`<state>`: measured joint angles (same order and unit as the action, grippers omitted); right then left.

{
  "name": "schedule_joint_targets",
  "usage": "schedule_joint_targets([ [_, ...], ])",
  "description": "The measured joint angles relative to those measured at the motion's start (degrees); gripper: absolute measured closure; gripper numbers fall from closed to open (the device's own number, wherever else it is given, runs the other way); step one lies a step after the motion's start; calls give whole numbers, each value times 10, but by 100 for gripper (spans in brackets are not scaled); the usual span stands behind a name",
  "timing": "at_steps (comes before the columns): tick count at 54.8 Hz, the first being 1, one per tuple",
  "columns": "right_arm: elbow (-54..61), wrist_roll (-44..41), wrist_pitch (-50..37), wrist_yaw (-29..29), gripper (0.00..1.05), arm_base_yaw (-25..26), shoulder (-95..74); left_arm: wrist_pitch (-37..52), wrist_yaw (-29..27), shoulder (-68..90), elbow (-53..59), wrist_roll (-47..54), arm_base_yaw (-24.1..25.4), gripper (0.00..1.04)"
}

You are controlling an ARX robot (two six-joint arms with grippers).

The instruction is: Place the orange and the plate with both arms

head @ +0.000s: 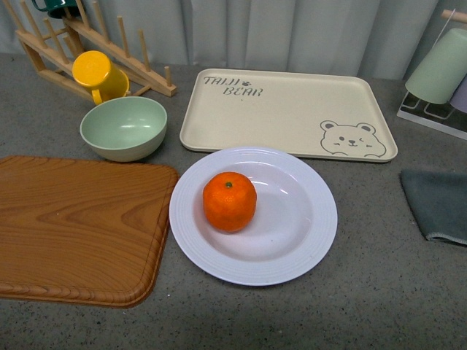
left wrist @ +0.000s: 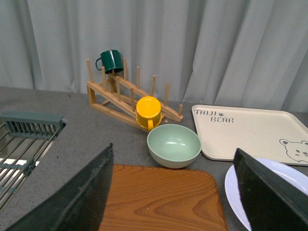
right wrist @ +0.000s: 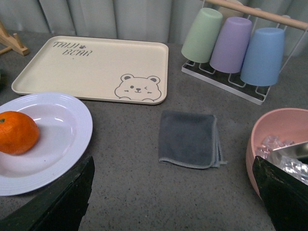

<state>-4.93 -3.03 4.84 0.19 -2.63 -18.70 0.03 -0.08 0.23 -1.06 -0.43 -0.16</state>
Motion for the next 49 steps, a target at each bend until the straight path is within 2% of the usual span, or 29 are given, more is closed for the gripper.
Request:
schedule_joint_targets([
  [5, -6, 23, -106, -22, 9, 5, -121, 0, 0, 0, 0, 0, 0, 5],
  [12, -86, 109, -235, -103, 9, 33, -424, 0, 0, 0, 0, 1, 0, 6],
  [21, -182, 217, -231, -202, 9, 44, -683, 0, 0, 0, 0, 1, 0, 6],
  [34, -279, 308, -225, -322, 9, 31, -888, 0, 0, 0, 0, 1, 0, 6],
  [43, -315, 377, -263, -361, 9, 9, -965, 0, 0, 0, 0, 1, 0, 6],
  [49, -336, 414, -284, -363, 9, -10, -999, 0, 0, 0, 0, 1, 0, 6],
])
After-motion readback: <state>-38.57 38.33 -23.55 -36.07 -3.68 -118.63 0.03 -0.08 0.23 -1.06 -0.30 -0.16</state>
